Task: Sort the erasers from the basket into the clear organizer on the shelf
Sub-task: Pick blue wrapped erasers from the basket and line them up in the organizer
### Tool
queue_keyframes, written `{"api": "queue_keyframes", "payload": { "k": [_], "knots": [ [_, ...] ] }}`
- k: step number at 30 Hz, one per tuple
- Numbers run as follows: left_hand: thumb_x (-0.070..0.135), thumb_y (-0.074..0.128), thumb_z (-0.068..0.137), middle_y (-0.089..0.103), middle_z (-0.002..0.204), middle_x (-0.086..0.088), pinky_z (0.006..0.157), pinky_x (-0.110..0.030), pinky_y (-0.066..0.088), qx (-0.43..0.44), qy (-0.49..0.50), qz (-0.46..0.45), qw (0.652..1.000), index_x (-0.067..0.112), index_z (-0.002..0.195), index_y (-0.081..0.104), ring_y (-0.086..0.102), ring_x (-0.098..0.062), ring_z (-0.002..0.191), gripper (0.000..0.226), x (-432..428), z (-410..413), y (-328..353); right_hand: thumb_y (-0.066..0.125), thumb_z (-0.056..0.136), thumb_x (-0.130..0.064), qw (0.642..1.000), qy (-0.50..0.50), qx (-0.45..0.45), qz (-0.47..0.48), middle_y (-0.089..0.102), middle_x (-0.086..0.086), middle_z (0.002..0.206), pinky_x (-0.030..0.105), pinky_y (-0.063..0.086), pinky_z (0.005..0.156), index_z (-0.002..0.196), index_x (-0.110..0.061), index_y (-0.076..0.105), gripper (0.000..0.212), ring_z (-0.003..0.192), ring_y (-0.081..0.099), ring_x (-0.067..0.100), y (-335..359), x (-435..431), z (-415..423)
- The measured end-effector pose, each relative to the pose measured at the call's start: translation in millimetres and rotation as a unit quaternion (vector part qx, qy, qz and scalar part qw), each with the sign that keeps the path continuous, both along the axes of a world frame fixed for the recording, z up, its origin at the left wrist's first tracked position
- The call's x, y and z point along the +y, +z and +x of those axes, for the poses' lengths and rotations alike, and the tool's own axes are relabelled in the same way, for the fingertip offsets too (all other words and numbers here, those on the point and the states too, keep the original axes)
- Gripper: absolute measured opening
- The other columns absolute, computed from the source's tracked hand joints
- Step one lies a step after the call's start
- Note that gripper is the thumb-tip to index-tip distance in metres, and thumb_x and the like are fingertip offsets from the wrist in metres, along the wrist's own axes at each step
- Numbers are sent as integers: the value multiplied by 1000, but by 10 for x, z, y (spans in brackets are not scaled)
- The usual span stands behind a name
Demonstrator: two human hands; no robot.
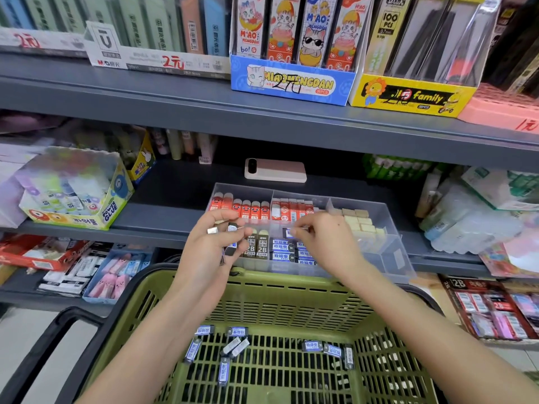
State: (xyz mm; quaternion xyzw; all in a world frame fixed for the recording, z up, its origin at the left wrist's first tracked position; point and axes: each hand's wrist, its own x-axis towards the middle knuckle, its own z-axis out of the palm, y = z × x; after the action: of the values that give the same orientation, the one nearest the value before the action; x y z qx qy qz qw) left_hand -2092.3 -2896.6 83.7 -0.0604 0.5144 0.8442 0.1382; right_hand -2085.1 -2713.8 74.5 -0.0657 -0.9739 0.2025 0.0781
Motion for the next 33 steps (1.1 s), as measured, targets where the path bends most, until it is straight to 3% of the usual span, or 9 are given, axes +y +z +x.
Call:
{"api": "queue_keyframes", "payload": {
  "k": [4,8,11,16,18,20,28,31,33],
  "knots": [
    [-4,66,57,71,94,-18,72,-28,58,-13,-10,63,998,4,95,58,71,-28,92,40,-38,-4,-3,70,82,-26,999,-9,32,-6,39,-9,53,43,41,93,84,-14,42,31,80,57,28,-96,-62,-18],
    [3,74,45,69,108,-21,76,-35,58,-24,-14,93,995,3,94,59,68,-33,100,51,-63,-4,-1,70,82,-23,998,-14,53,-15,47,-5,54,38,37,89,72,-9,53,24,54,43,15,-142,-73,-77],
    [-6,66,65,69,111,-19,72,-37,59,-37,-22,101,994,2,98,61,68,-33,100,34,-73,-14,-23,63,88,-19,997,-22,61,-33,55,1,56,35,39,73,72,-5,63,21,54,49,15,-147,-91,-100],
    [-10,50,88,67,114,-21,72,-34,58,-46,-31,97,994,1,108,62,68,-32,100,26,-64,3,-40,53,91,-12,1000,-24,9,-16,67,11,71,41,38,90,83,-4,64,16,70,60,27,-185,-47,-52],
    [-8,50,89,66,115,-20,75,-33,58,-44,-35,98,994,1,110,61,68,-31,101,26,-54,15,-33,57,90,-13,997,-34,4,-62,66,7,73,39,39,89,87,-12,52,6,71,62,24,-196,-63,-51],
    [-9,48,91,66,115,-20,78,-34,58,-41,-41,100,993,0,111,60,67,-32,102,25,-48,24,-33,59,89,-15,999,-30,-1,-44,64,6,72,39,35,92,85,-14,43,16,71,61,24,-207,-78,-94],
    [-12,46,89,68,113,-20,83,-38,57,-48,-52,113,991,-1,113,58,67,-34,102,29,-22,28,-16,58,87,-16,997,-12,-31,69,65,8,86,43,36,96,85,-16,38,20,83,58,29,-162,-122,-176],
    [-11,51,82,67,115,-18,87,-39,55,-53,-57,128,989,1,118,57,66,-33,104,38,-13,36,-5,56,90,-24,994,-17,-7,107,66,3,85,39,43,91,88,-18,46,12,83,60,26,-85,-124,-118],
    [-8,57,73,67,117,-18,88,-40,54,-54,-70,143,986,3,121,57,66,-32,106,49,-19,40,14,58,90,-32,998,-21,63,4,67,-3,79,32,45,79,89,-20,60,12,74,61,17,5,-153,-24]
  ]
}}
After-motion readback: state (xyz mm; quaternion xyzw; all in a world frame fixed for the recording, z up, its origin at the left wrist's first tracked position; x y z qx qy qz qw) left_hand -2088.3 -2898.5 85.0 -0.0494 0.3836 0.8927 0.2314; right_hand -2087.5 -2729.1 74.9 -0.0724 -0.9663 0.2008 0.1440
